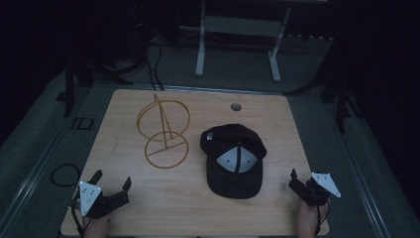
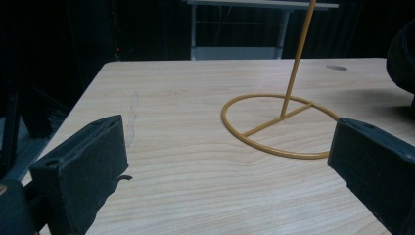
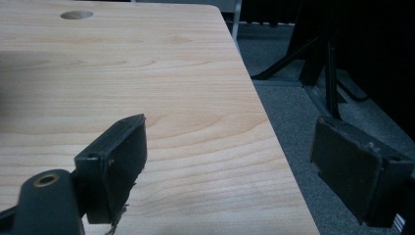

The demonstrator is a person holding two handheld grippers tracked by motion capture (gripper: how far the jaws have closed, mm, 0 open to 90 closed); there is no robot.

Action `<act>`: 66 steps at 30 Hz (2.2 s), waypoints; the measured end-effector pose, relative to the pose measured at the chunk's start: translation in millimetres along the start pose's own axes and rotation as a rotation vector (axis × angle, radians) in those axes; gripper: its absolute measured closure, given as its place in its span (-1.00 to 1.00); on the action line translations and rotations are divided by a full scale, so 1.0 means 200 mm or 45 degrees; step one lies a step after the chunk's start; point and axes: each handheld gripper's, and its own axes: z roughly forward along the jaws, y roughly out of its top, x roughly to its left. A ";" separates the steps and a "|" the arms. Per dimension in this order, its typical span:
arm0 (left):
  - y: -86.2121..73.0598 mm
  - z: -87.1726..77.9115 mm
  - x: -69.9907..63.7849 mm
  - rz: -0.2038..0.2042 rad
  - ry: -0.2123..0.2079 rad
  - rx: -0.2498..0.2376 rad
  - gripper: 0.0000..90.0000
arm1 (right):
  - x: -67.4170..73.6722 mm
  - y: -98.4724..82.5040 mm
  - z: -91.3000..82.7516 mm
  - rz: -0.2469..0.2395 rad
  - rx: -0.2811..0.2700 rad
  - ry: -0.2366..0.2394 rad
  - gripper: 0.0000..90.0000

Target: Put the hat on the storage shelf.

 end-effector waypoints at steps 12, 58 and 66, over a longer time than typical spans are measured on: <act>0.00 0.00 0.01 -0.022 -0.018 0.012 -0.97 | 0.05 0.19 -0.11 0.017 -0.062 0.197 -0.70; 0.01 0.00 -0.01 0.033 -0.085 0.101 -0.97 | 0.64 0.61 0.16 -0.485 0.167 0.619 -0.07; 0.00 0.01 -0.01 0.035 -0.102 0.123 -0.97 | 0.68 0.61 0.20 -0.555 0.214 0.557 0.95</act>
